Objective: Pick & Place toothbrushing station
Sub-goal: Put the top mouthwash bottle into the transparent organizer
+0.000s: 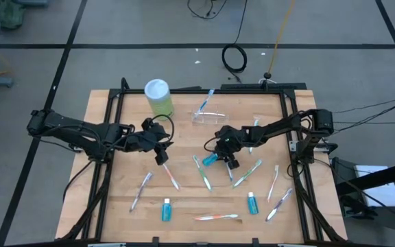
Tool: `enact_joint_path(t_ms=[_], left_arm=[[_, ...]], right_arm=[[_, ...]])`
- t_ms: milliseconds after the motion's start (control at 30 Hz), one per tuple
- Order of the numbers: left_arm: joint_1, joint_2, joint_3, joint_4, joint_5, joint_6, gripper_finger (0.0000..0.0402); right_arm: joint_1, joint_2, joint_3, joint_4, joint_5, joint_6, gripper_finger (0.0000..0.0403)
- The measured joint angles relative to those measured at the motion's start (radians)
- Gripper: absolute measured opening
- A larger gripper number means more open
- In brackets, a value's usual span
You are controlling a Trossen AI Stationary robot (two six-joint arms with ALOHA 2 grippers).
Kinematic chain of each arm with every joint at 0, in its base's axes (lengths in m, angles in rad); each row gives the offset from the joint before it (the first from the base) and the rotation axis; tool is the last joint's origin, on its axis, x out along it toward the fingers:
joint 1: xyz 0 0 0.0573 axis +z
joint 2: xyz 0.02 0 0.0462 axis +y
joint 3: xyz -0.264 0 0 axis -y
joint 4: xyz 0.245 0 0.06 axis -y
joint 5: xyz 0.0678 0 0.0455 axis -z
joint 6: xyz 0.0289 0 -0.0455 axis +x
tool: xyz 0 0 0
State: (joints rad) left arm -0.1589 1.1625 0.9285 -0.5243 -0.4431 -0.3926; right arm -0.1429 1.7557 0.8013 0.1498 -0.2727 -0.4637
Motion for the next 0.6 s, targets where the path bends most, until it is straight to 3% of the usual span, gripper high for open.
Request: enact_joint_path(t_ms=[267,433,600], left_arm=[[0.000,0.000,0.000,0.000,0.000,0.000,0.0159],[0.000,0.000,0.000,0.000,0.000,0.001,0.0159],[0.000,0.000,0.000,0.002,0.000,0.015,0.0159]], right_arm=[[0.001,0.000,0.000,-0.003,-0.001,-0.019,0.0094],[0.004,-0.009,0.000,0.002,0.006,-0.037,0.0096],[0.049,-0.094,-0.003,-0.015,0.144,-0.150,0.0097]])
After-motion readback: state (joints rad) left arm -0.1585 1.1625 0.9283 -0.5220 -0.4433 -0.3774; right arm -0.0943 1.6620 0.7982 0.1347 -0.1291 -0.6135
